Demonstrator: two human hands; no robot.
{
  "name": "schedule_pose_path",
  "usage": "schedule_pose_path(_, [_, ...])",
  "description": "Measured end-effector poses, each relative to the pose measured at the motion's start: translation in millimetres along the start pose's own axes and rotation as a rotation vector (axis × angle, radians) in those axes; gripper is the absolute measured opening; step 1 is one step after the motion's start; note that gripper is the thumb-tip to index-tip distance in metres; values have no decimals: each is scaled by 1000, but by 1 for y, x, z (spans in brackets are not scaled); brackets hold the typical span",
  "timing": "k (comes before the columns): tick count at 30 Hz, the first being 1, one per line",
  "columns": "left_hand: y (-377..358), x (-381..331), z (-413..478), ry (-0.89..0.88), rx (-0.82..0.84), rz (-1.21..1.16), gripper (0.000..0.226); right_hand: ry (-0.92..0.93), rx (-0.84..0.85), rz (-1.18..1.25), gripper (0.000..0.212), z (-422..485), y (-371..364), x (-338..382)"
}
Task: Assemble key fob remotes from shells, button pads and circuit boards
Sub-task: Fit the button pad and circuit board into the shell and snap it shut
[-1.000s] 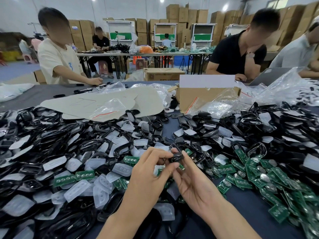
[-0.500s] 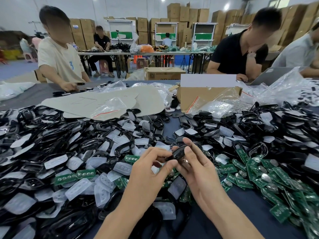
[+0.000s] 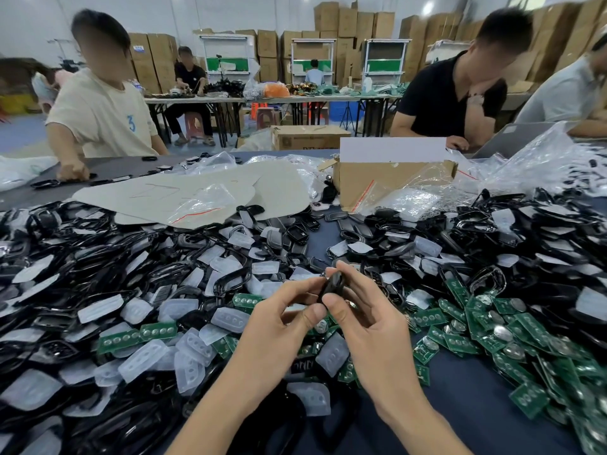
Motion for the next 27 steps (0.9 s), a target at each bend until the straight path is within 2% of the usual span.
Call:
schedule_pose_path(7, [-1, 0, -1, 1, 3, 7, 32, -46, 46, -6, 35, 1, 0, -3])
schedule_pose_path(10, [-5, 2, -2, 28, -54, 37, 23, -149, 65, 197, 35, 3, -4, -12])
schedule_pose_path(14, [-11, 5, -4, 56, -142, 84, 24, -380, 25, 590, 28, 5, -15, -19])
schedule_pose_path(17, [-14, 6, -4, 46, -184, 107, 17, -488, 10, 760, 28, 5, -16, -21])
schedule_pose_path(22, [-14, 7, -3, 37, -148, 157, 21, -561, 14, 881, 43, 6, -13, -24])
schedule_pose_path(27, [-15, 9, -3, 13, -165, 180, 18, -586, 12, 877, 44, 5, -12, -26])
Point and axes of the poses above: each hand's wrist, its own z-axis towards the middle knuckle, its own y-axis out of the back of the hand, x = y × z, the point moved 3 cm from there along z, towards the middle knuckle, and after that the axes turned 4 degrees about x, right-handed, at the moved point
